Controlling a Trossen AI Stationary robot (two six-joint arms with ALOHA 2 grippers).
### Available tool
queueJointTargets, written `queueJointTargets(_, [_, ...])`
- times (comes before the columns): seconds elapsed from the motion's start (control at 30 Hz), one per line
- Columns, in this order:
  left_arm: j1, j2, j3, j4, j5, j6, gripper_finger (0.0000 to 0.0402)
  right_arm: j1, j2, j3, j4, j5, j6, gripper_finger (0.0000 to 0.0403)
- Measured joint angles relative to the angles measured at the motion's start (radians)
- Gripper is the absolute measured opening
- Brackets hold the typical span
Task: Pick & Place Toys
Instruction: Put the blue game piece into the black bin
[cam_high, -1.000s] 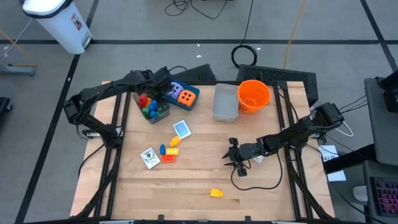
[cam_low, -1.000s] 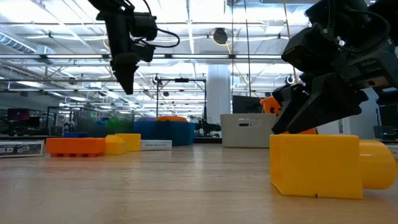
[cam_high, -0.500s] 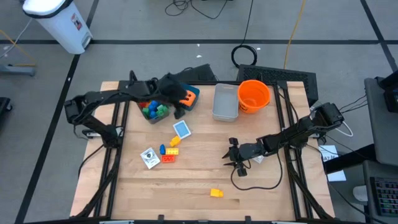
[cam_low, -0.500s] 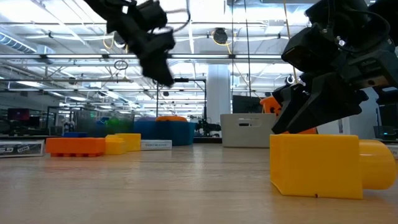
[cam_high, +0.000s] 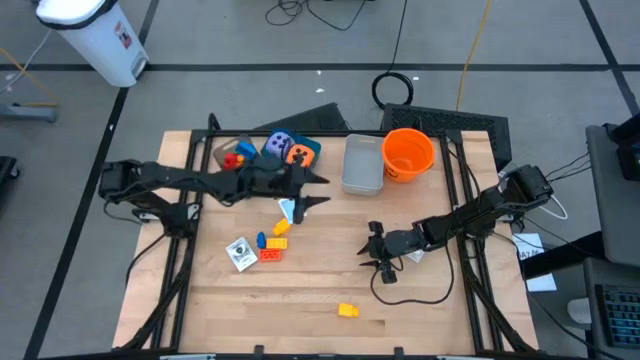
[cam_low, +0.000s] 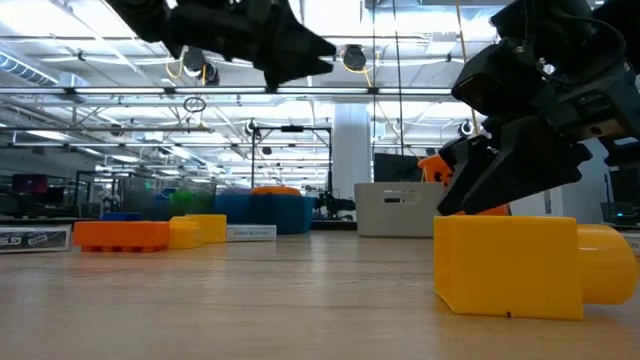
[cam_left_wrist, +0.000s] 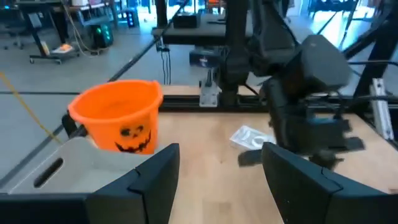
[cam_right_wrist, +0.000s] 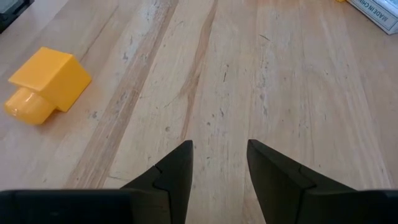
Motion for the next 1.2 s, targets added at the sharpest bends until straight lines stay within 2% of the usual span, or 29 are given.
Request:
queueJointTargets(0.13, [-0.029,-0.093,-0.059,-0.015,0.012,-0.005,0.0237,0.002,0.000,-0.024,0.046,0.000,0.007,0.0144])
queueJointTargets(0.23, [-0.040,-0.219,-0.121,-0.024,0.007,-0.004,0.0237,0.002,0.001,-0.061,0.106,0.000,0.021,0.0144])
queueJointTargets(0.5, [-0.057,-0.547,-0.352,-0.025,0.006,-0.091,0.0237,0.002,0.001,-0.157,0.342,0.000,0.025,0.0144])
queueJointTargets(0.63, [-0.110,-0.636,-0.454,-0.025,0.007,-0.123,0.0237,0.001,0.000,-0.159,0.399,0.003,0.023,0.0144])
queueJointTargets(0.8, [-0.209,-0.640,-0.520,-0.029,-0.008,-0.211,0.0237,0.001,0.000,-0.159,0.427,0.027,0.021,0.0144])
queueJointTargets(0.93, [-0.328,-0.570,-0.526,-0.022,-0.053,-0.276,0.0237,0.000,0.000,-0.145,0.439,0.025,0.021,0.0144])
queueJointTargets(1.07, [-0.461,-0.465,-0.525,0.000,-0.201,-0.319,0.0237,0.004,0.000,-0.121,0.440,0.023,0.021,0.0144])
queueJointTargets(1.2, [-0.546,-0.361,-0.513,-0.023,-0.366,-0.385,0.0237,0.005,0.000,-0.117,0.420,0.023,0.017,0.0144])
